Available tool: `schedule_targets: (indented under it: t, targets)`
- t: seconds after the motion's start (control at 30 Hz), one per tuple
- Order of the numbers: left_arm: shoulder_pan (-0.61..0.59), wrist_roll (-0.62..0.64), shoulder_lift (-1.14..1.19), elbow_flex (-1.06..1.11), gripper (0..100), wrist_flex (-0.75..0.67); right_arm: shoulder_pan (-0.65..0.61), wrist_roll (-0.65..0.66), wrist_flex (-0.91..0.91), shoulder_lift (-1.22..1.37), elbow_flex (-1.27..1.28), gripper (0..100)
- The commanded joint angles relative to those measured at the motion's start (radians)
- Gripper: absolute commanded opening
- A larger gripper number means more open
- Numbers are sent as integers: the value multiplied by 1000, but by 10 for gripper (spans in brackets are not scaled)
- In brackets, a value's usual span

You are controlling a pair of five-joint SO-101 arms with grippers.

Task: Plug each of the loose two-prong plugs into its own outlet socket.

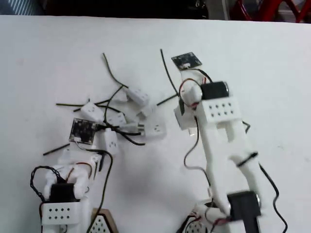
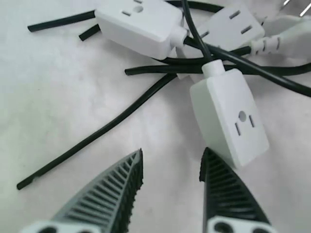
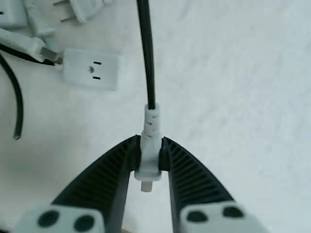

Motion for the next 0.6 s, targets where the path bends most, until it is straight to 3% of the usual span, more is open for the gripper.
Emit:
schedule_targets:
  t: [0.0, 0.2, 0.33, 0.57]
  targets:
    - [10, 8, -12, -103, 199, -66, -90, 0, 2, -154, 41, 20]
    - [10, 9, -12, -295, 199, -107, -236, -175, -44, -219, 72, 19]
    - [15, 9, -12, -399, 199, -107, -298, -236, -168, -265, 133, 19]
    - [114, 9, -12, -318, 203, -279, -414, -239, -501, -552, 489, 18]
